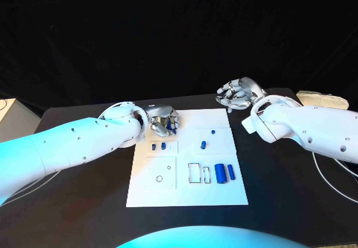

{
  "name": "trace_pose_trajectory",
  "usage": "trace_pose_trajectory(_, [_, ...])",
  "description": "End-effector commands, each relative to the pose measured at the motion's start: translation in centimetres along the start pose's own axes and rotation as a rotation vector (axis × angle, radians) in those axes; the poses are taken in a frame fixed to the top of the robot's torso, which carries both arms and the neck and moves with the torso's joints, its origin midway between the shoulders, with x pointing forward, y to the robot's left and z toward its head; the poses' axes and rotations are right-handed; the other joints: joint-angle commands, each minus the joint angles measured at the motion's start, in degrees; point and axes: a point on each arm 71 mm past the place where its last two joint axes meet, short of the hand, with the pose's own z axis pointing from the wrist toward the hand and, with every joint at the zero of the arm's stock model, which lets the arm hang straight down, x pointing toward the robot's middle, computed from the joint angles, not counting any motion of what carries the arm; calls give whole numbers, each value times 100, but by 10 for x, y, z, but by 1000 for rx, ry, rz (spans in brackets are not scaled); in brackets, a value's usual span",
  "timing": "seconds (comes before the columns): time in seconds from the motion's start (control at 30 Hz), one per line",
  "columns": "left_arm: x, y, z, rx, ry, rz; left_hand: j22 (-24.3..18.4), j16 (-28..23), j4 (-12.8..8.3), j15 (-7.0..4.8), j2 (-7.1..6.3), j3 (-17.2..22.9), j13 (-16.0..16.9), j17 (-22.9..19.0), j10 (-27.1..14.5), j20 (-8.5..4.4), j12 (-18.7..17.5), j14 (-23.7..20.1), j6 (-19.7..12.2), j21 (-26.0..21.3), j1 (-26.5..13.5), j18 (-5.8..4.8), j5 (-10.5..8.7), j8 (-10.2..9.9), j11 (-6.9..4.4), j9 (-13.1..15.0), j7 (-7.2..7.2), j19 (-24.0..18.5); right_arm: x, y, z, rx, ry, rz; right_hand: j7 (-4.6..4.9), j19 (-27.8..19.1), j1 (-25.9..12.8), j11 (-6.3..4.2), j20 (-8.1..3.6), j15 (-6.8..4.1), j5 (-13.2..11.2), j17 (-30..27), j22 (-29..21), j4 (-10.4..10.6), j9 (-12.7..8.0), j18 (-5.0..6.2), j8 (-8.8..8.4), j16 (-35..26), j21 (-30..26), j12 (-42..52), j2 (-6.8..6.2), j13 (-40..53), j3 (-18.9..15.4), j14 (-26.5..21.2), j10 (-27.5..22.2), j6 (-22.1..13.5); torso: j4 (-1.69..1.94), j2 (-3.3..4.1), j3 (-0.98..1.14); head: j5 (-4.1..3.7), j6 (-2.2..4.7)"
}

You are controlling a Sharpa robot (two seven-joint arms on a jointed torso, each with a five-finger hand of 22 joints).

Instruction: Assemble the parts on the task board

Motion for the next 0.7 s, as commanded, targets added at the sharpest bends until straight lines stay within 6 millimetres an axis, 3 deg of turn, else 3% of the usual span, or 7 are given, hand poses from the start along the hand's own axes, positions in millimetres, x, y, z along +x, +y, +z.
trace_pose_trajectory(0.03, [1,1,3,-21,17,27,12,39,-17,-7,-13,2,-14,6,18,1,17,35,59,23,-29,85,-15,-41,16,-18,-10,28,1,3,0,-26,1,-12,4,49,-10,2,10,-7,-10,-6,-9,7,-8,105,9,-26,-36,-20,-69,-6,37,-19,28,38,-5,8,2,11,-7])
trace_pose_trajectory(0.17, [2,2,6,-30,15,33,15,58,-19,-4,-13,3,-20,6,-11,1,17,34,63,28,-26,84,-14,-57,20,-35,-22,31,1,3,0,-27,2,-12,4,49,-10,2,10,-7,-10,-6,-9,7,-8,105,9,-26,-36,-20,-69,-6,37,-19,28,38,-15,12,1,21,-10])
trace_pose_trajectory(0.47, [3,4,9,-44,25,37,35,188,-14,-1,13,0,-10,112,-19,4,93,99,170,59,-26,83,-20,-71,19,-77,-46,49,2,3,-1,-27,4,-12,6,53,-16,4,11,-6,-10,-7,-8,8,-10,105,8,-28,-40,-40,-67,-28,41,-17,30,40,2,1,6,10,-45])
trace_pose_trajectory(0.7, [5,3,11,-46,38,37,71,434,-16,-11,29,1,19,393,-19,0,228,266,306,114,-29,85,-25,-132,1,-146,-84,72,2,4,-1,-28,6,-11,7,57,-22,4,11,-5,-10,-7,-8,11,-11,105,8,-30,-42,-53,-65,-44,43,-15,35,41,-1,-1,-4,7,-59])
